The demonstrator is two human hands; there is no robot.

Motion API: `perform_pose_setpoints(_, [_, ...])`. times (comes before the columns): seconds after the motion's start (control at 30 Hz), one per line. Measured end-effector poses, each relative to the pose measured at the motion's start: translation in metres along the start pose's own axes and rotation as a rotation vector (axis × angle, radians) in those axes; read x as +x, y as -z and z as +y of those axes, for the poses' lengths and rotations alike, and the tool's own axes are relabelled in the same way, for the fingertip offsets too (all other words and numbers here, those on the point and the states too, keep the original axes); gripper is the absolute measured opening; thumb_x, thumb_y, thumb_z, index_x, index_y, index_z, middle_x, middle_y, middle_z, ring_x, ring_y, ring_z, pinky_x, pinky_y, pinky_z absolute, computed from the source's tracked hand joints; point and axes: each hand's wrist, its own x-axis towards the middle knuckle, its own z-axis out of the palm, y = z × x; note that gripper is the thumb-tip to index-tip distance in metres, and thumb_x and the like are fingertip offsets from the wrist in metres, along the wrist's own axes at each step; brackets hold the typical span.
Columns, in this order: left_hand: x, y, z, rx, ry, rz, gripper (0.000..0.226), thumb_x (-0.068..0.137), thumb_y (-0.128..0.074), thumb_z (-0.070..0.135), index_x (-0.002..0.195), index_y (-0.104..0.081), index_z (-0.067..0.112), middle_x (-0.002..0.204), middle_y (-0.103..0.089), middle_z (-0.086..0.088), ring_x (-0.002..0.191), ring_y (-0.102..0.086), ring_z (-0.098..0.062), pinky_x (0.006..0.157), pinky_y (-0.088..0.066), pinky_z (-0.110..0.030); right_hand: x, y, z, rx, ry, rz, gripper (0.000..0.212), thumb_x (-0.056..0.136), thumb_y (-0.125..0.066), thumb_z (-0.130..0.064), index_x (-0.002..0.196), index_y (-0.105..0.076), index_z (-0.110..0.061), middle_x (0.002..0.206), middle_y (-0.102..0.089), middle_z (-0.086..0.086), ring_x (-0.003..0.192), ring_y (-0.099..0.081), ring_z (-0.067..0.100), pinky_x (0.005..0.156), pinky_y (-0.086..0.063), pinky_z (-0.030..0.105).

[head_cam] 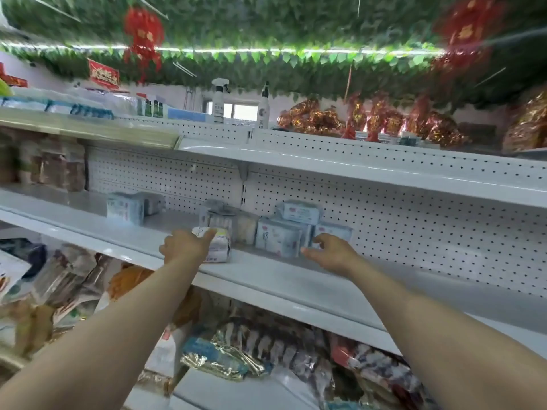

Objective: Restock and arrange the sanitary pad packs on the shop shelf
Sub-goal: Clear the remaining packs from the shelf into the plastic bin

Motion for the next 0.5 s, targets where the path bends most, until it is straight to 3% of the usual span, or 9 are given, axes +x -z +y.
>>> perform_pose_setpoints(0.1, [0.036, -0.006, -0.009, -0.061, 0.084, -0.073, 0.094, 0.077, -0.062, 0.076, 0.135, -0.049, 0.004, 0.13, -0.056, -0.022, 0.117, -0.053, -0.041, 0.098, -0.047, -0.048, 0.026, -0.018, -0.016, -0.005, -0.015, 0.0, 0.065, 0.096, -0.061, -0.05, 0.147, -0.046, -0.014, 0.15, -0.049, 0.007, 0.134, -0.049, 0.025, 0.099, -0.04, 0.027])
perform_pose_setpoints(0.23, [0.072, -0.015, -0.014, -0.152, 0.078, -0.21, 0.095, 0.077, -0.065, 0.074, 0.135, -0.051, 0.001, 0.13, -0.059, -0.021, 0.113, -0.058, -0.04, 0.087, -0.049, -0.041, 0.058, -0.032, -0.034, 0.001, -0.026, 0.037, 0.07, 0.094, -0.063, -0.052, 0.149, -0.042, -0.014, 0.151, -0.046, 0.008, 0.135, -0.046, 0.026, 0.103, -0.04, 0.029])
perform_pose_setpoints(0.37, [0.082, -0.021, -0.013, -0.19, 0.074, -0.322, 0.091, 0.082, -0.068, 0.065, 0.144, -0.044, 0.002, 0.146, -0.048, -0.019, 0.129, -0.049, -0.038, 0.099, -0.043, -0.04, 0.092, -0.044, -0.044, 0.006, -0.046, 0.067, 0.072, 0.092, -0.067, -0.05, 0.149, -0.04, -0.016, 0.15, -0.045, 0.006, 0.134, -0.046, 0.026, 0.098, -0.038, 0.024])
perform_pose_setpoints(0.5, [0.092, -0.027, -0.014, -0.194, 0.072, -0.381, 0.089, 0.08, -0.072, 0.062, 0.142, -0.046, 0.003, 0.144, -0.051, -0.017, 0.127, -0.051, -0.036, 0.104, -0.045, -0.042, 0.123, -0.059, -0.04, -0.047, -0.086, 0.047, 0.076, 0.092, -0.067, -0.053, 0.152, -0.036, -0.017, 0.154, -0.042, 0.005, 0.141, -0.04, 0.026, 0.113, -0.033, 0.03])
